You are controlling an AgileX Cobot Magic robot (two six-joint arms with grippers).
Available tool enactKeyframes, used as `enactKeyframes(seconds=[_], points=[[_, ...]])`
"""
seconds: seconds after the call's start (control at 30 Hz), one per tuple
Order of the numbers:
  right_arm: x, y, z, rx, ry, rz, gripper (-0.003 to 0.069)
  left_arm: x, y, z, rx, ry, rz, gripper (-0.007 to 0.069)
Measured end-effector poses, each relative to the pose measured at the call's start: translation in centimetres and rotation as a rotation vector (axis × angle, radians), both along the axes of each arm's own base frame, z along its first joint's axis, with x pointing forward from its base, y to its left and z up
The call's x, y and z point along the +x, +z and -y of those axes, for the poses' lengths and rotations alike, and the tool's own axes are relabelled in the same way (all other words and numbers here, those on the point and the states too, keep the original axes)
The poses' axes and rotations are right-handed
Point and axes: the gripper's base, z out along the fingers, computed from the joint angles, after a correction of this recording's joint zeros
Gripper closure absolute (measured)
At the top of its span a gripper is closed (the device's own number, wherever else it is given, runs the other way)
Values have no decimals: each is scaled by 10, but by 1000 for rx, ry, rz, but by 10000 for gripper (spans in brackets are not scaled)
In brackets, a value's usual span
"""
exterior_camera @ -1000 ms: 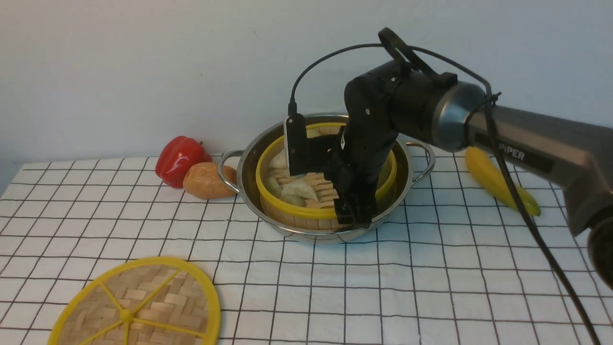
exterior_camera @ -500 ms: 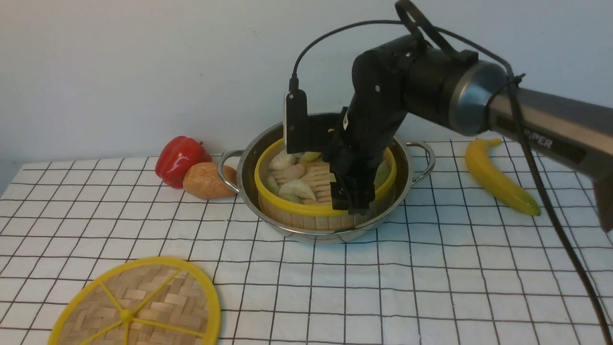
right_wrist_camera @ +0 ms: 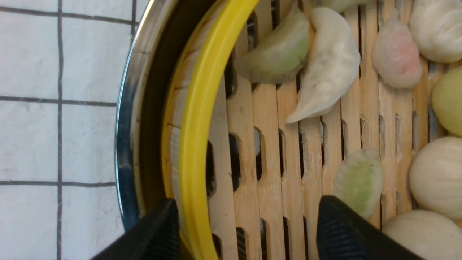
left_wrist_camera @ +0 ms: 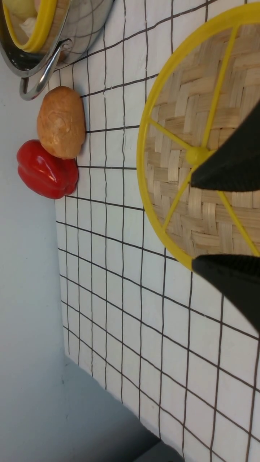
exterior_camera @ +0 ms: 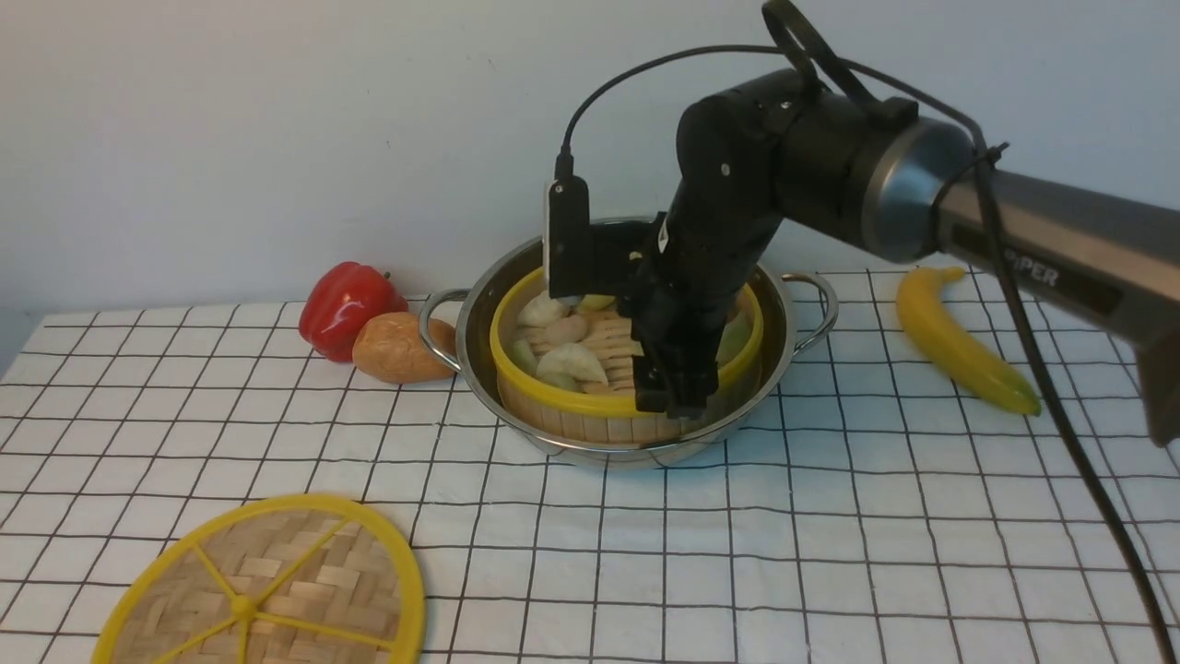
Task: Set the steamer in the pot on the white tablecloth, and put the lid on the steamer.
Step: 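Place the bamboo steamer basket of food into the steel pot with the right gripper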
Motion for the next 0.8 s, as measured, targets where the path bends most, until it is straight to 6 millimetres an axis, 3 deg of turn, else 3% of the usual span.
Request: enactKeyframes(seconds=[0.8], points=[[7,-22,-5,-3,-8,-4,160,0,0,0,0,0,0,382]])
